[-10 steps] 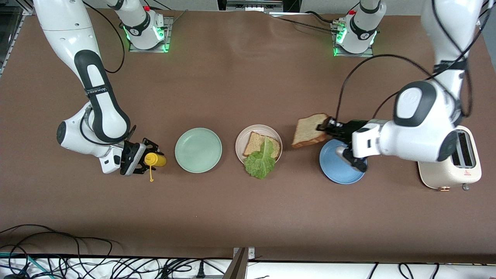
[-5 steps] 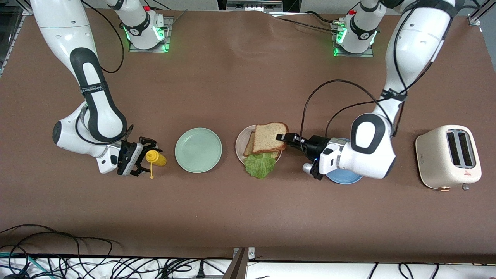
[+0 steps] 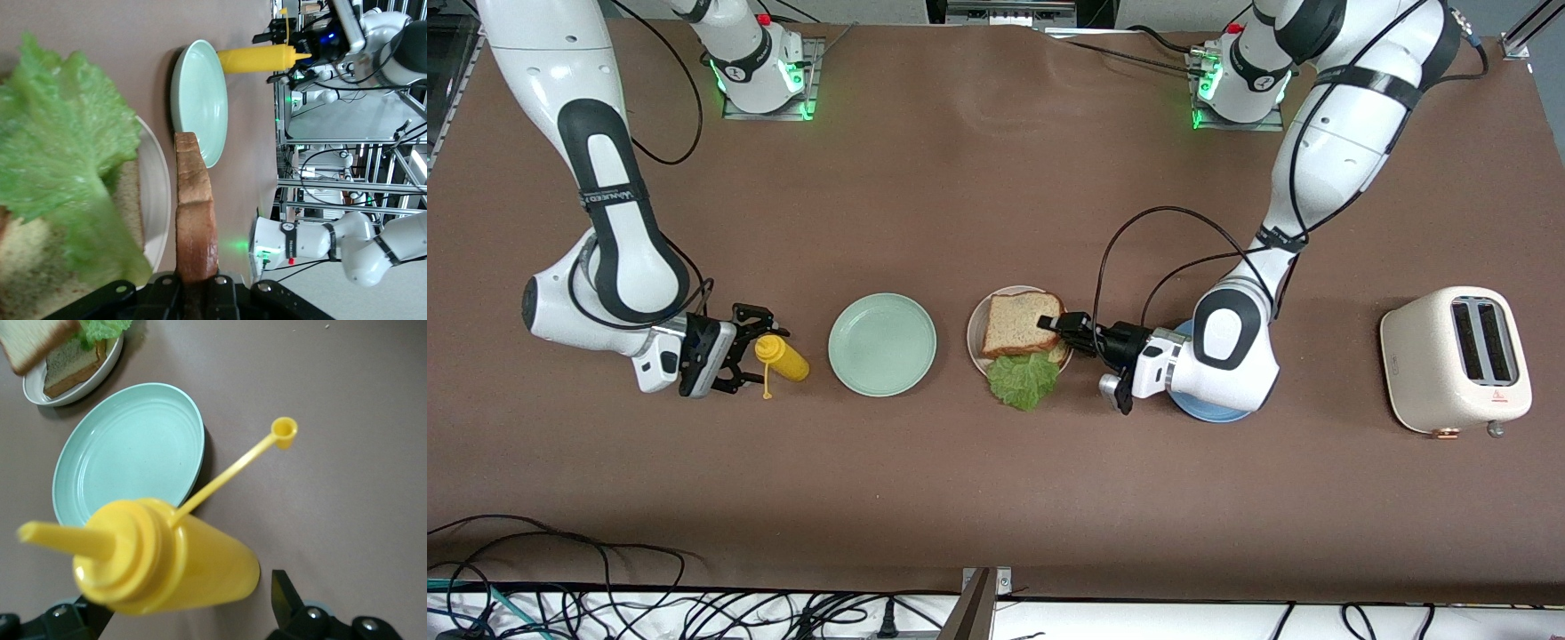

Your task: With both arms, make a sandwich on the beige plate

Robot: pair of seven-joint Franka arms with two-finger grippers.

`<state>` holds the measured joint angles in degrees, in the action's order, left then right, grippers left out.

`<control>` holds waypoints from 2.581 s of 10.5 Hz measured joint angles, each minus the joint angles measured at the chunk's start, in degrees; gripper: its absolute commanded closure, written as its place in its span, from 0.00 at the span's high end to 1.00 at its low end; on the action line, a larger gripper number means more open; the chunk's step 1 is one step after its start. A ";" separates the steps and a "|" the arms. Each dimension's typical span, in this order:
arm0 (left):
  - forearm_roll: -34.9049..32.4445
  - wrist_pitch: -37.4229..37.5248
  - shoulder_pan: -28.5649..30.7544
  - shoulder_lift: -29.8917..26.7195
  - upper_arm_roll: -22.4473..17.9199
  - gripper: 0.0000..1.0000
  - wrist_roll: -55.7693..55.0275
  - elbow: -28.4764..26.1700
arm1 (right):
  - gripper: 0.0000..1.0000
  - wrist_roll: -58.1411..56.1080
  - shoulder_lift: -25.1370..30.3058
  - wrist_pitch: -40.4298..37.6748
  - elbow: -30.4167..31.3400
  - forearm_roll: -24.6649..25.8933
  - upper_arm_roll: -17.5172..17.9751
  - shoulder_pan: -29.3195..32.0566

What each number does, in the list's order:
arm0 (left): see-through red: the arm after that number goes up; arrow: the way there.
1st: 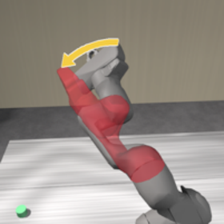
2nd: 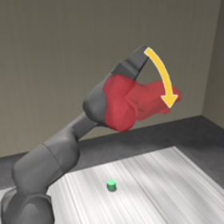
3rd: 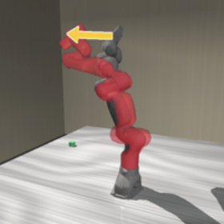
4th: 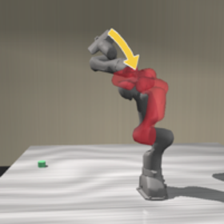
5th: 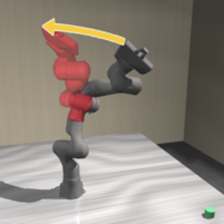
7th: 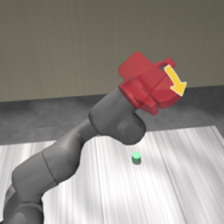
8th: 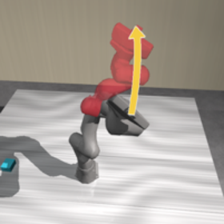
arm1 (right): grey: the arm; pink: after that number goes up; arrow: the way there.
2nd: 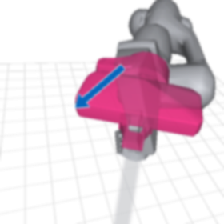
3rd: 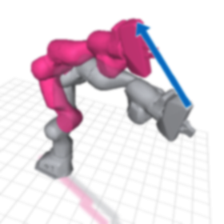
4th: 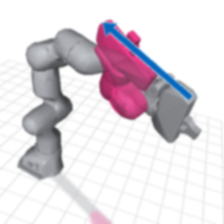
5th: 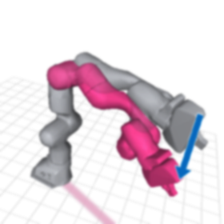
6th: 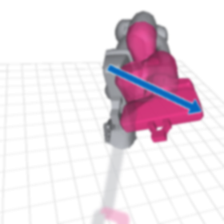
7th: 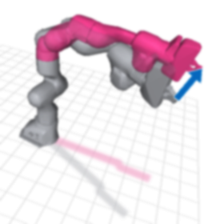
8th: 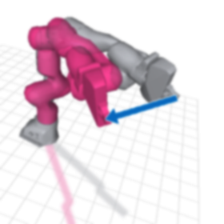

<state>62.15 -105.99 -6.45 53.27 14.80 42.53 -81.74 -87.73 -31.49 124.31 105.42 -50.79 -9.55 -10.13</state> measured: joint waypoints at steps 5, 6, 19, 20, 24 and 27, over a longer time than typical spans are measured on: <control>0.05 -2.02 -0.32 0.14 -0.06 1.00 2.31 0.22 | 1.00 6.93 4.11 -4.36 1.08 2.79 -0.95 0.28; 0.03 -2.02 -0.26 -0.41 -0.23 1.00 2.11 0.46 | 1.00 11.61 5.88 -5.38 1.11 5.61 -1.02 0.28; -47.26 8.82 4.20 -23.36 -1.09 1.00 -26.92 2.20 | 1.00 95.77 25.99 -9.27 0.61 44.84 13.43 3.08; -52.83 11.47 4.16 -26.83 -1.43 1.00 -29.99 2.21 | 1.00 96.55 26.93 -10.81 0.60 45.41 15.58 6.81; -60.79 14.61 2.69 -40.58 -8.86 1.00 -34.60 -0.09 | 1.00 96.36 29.68 -14.96 0.61 50.88 17.52 15.64; -61.15 14.70 2.68 -52.37 -10.10 1.00 -35.99 -9.42 | 1.00 96.39 30.35 -15.80 0.51 52.47 17.53 16.28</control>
<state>1.00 -91.30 -3.77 0.90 4.70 6.54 -91.17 8.66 -1.14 108.51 105.93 1.69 7.98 6.15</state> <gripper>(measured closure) 0.000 0.000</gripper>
